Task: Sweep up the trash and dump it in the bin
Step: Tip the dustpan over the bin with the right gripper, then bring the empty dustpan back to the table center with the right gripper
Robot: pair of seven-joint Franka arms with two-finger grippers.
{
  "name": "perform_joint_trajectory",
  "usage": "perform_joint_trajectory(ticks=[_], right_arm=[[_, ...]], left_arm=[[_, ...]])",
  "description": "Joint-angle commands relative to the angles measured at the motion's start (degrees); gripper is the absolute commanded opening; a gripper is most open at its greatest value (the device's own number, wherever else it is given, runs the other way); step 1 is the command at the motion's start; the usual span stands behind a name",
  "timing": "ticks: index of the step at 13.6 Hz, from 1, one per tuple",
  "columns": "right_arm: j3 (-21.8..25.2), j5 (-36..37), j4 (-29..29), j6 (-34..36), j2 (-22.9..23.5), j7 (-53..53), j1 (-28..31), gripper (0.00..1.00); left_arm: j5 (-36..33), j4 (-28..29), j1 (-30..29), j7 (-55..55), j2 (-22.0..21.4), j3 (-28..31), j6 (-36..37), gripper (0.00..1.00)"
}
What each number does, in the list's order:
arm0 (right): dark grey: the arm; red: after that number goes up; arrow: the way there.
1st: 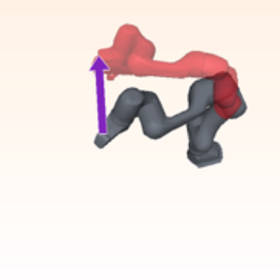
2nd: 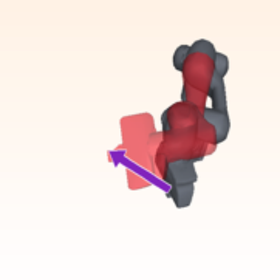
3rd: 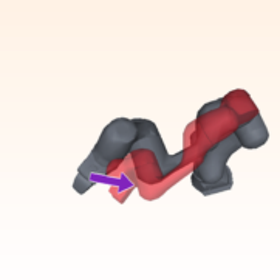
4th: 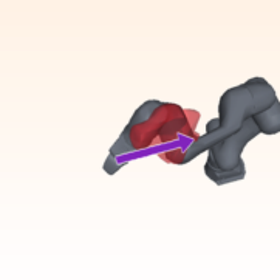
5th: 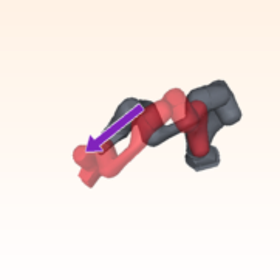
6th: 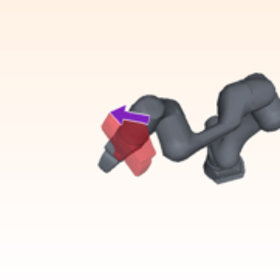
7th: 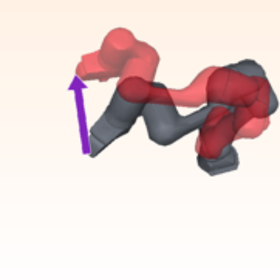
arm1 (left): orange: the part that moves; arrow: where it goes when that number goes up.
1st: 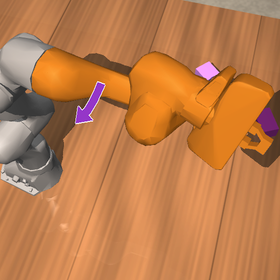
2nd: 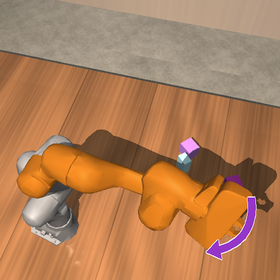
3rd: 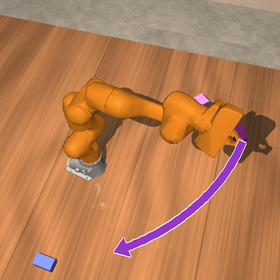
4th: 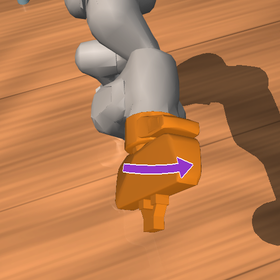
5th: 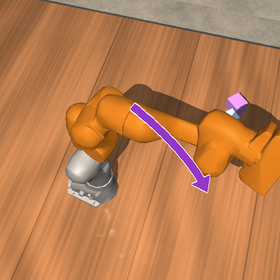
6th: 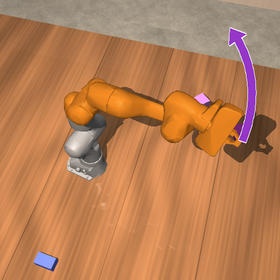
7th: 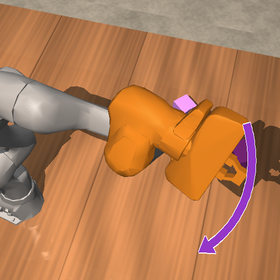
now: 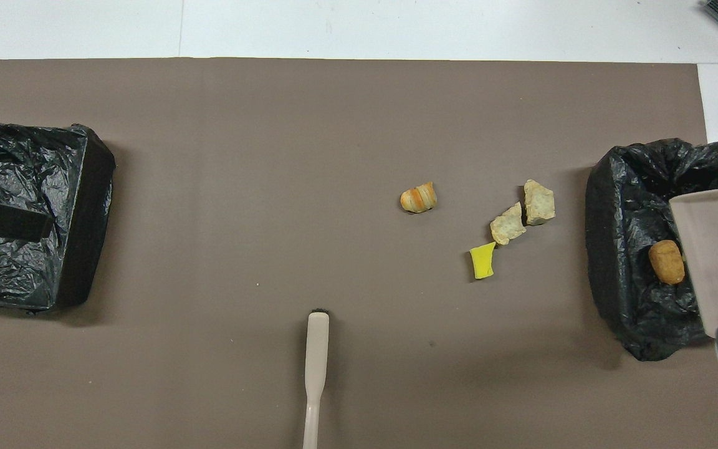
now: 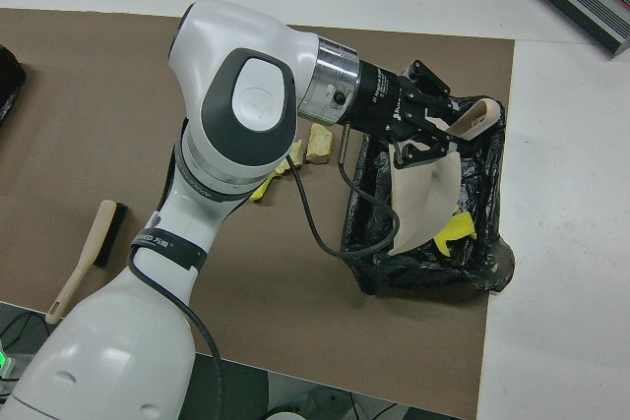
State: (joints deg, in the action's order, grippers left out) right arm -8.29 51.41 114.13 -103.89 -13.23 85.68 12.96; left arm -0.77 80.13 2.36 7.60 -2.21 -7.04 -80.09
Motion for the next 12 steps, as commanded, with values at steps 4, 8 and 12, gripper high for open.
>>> perform_joint_trajectory(ticks=[4,8,12], right_arm=[[0.0,-18.9,-0.8,-0.1,-0.3,-2.2,-1.6,0.00],[-0.1,-30.3,-0.1,0.4,-0.3,-10.1,-3.4,0.00],[-0.1,-39.0,0.6,0.5,2.0,-23.8,-5.2,0.00]], left_arm=[[-0.8,1.6,-1.2,-1.9,-1.3,-0.3,-0.7,1.00],[-0.7,1.7,-1.5,-1.9,-1.4,-0.3,-0.2,1.00],[-0.7,1.7,-1.7,-1.9,-1.4,-0.3,-0.1,1.00]])
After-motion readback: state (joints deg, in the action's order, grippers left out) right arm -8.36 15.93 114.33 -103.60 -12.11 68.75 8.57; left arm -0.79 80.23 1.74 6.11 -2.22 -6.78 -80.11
